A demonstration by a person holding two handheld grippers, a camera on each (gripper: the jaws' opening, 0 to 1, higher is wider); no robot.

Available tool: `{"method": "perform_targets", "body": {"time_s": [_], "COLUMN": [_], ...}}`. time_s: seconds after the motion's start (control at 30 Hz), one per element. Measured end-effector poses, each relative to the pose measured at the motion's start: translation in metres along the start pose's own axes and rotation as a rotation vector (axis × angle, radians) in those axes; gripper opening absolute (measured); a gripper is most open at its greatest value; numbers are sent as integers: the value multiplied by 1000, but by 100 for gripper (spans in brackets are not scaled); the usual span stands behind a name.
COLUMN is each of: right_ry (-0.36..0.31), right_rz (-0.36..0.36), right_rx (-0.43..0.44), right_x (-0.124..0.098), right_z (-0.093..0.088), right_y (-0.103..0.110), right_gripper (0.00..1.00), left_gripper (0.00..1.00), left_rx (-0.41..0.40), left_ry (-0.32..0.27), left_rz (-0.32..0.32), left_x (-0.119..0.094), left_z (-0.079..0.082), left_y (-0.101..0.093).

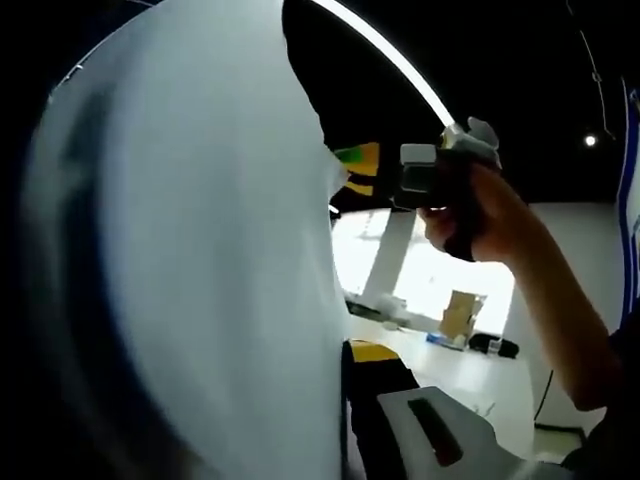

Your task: Organize the stack of printing papers by aligning and flattening the scattered papers on the table

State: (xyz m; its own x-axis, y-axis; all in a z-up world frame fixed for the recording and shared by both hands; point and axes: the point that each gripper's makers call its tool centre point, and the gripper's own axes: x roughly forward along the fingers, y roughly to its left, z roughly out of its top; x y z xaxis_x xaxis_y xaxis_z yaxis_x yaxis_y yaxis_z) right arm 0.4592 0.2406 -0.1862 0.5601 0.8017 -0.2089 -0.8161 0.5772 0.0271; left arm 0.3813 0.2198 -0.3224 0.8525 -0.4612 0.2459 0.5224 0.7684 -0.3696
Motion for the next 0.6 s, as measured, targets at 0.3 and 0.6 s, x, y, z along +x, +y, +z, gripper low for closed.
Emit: {"method": "perform_targets", "body": {"time_s": [0.3,0.6], "right_ry": [-2,4], "right_rz": [-14,-27], "right_rx": [15,42], "right_x": [-3,-8], "right_z": [-3,-9], "right_y": [-7,-14], "right_gripper": [20,27], "left_gripper": [6,6], "left_rx": [-1,-1], "left_ry": [-1,-3], "left_rz": [3,8], "left_x": [0,-1], "left_z": [0,0], "left_y": [1,2]}}
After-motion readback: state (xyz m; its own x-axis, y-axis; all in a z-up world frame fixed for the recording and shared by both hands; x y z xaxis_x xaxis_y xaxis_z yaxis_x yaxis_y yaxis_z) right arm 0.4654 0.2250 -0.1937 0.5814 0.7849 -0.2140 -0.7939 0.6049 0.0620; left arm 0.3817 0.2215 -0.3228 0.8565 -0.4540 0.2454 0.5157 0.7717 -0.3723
